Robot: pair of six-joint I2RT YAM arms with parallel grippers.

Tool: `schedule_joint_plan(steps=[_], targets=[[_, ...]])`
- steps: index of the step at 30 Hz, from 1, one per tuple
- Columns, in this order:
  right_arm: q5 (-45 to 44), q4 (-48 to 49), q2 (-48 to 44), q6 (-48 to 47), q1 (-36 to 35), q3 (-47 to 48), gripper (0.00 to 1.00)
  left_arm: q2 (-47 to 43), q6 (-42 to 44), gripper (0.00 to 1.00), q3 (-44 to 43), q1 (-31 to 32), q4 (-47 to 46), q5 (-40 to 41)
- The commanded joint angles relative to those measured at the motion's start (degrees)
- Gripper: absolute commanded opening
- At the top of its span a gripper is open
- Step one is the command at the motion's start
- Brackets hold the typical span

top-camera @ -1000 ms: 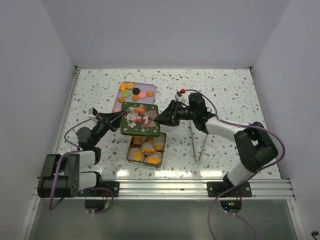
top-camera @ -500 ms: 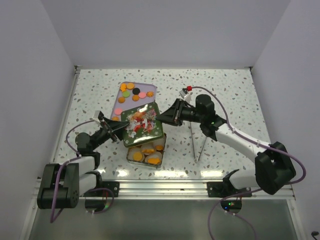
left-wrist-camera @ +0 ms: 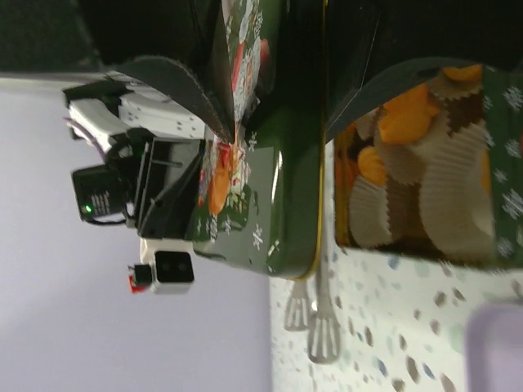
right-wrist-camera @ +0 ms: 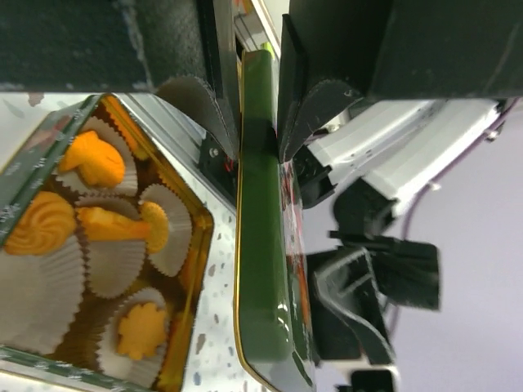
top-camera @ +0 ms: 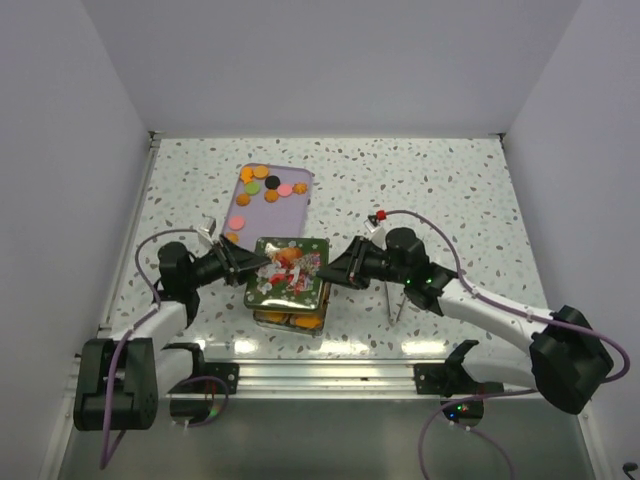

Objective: Pack the cookies

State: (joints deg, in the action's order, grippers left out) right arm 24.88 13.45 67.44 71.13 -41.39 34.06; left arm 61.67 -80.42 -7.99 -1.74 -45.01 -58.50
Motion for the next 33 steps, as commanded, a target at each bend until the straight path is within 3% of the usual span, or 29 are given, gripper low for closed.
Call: schedule_joint_plan(steps=[1, 2, 9, 13, 18, 25, 33], targets=[[-4.1, -1.9, 0.1, -0.7, -0.5, -1.5, 0.04, 0.6, 29.2, 0.47, -12.7, -0.2, 31.2, 6.6], [-4.4, -1.8, 0.7, -0.9, -0.6, -1.5, 0.04, 1.2, 32.3, 0.47, -14.8, -0.3, 38.6, 8.0], [-3.1, 1.9, 8.7, -2.1, -0.7, -0.7, 0.03, 5.3, 38.4, 0.47, -19.1, 0.2, 44.1, 14.7], [-1.6, 4.0, 13.4, -2.8, -0.7, -1.1, 0.02, 5.7, 37.9, 0.47, -17.5, 1.2, 43.1, 16.7], [-0.4, 5.1, 15.7, -3.5, -0.7, -2.5, 0.02, 6.9, 36.0, 0.47, -16.5, 8.0, 41.2, 20.8], [0.7, 0.1, 15.9, -6.5, -0.7, -0.6, 0.02, 11.8, 35.7, 0.47, -19.7, 13.1, 40.7, 24.5], [0.3, -6.5, 15.3, -10.1, -0.5, 2.5, 0.13, 12.9, 36.3, 0.47, -21.7, 14.0, 41.2, 26.2]])
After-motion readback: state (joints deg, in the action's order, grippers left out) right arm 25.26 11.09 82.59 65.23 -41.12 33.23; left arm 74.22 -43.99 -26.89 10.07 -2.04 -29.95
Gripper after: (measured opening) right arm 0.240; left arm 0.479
